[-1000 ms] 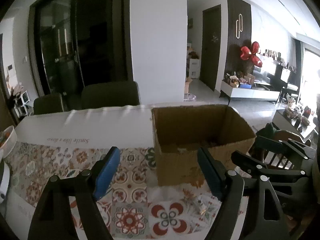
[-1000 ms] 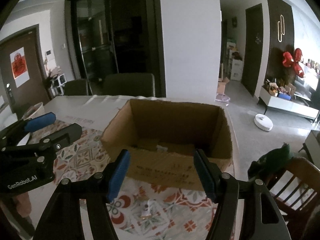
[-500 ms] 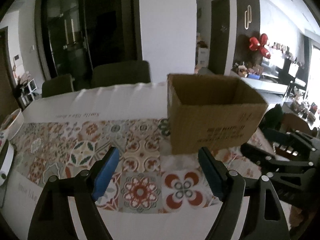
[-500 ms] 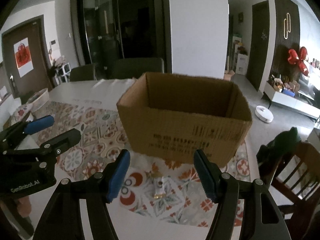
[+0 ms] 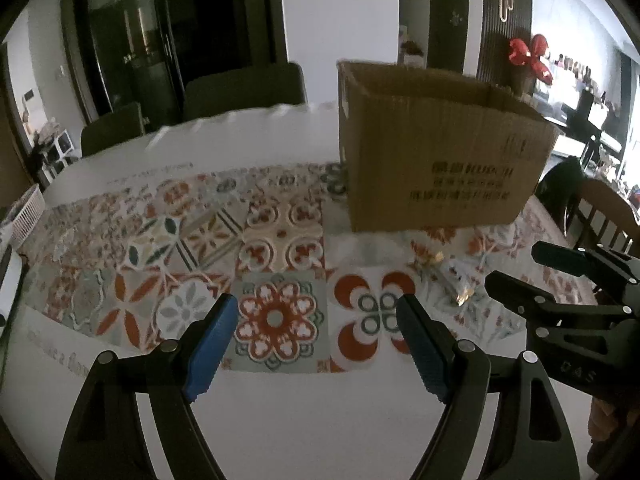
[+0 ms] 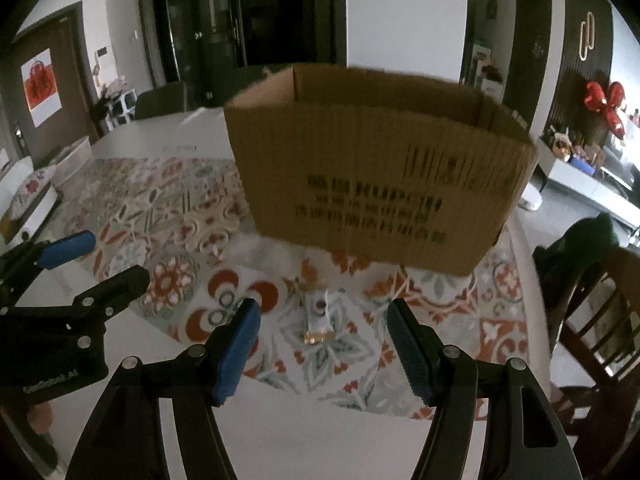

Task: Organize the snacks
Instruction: 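Move both tools back from the box to the white-and-gold wrapped snack, then grasp the white-and-gold wrapped snack with the right tool, then carry the white-and-gold snack into the box with the right tool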

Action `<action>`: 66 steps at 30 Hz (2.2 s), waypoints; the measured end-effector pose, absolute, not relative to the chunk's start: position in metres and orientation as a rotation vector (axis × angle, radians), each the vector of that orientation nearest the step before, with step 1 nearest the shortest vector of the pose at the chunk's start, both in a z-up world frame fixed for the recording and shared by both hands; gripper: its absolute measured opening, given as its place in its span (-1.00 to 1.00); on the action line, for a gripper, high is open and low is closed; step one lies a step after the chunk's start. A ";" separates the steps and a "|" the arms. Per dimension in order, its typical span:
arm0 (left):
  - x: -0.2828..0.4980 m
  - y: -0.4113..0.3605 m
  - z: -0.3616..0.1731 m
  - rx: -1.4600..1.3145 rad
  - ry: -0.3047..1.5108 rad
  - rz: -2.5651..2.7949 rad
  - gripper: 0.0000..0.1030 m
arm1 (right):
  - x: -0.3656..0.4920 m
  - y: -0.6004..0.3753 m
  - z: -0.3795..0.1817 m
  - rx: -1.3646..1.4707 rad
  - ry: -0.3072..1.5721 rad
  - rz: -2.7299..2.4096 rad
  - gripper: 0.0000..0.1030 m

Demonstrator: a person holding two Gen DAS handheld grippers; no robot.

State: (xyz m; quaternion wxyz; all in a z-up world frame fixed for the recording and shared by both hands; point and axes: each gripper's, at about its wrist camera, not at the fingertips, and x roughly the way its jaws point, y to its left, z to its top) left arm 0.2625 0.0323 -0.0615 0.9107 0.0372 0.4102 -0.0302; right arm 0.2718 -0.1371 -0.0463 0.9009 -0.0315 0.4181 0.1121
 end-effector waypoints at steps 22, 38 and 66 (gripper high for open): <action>0.301 0.025 -0.097 0.088 0.947 -0.008 0.57 | 0.321 -0.124 -0.097 -0.082 0.990 0.221 0.17; 0.310 0.027 -0.094 0.087 0.942 0.009 0.57 | 0.331 -0.110 -0.110 -0.116 1.007 0.233 -0.47; 0.277 0.008 -0.017 0.101 0.744 -0.078 0.59 | 0.279 -0.143 -0.027 0.007 0.795 0.225 -0.60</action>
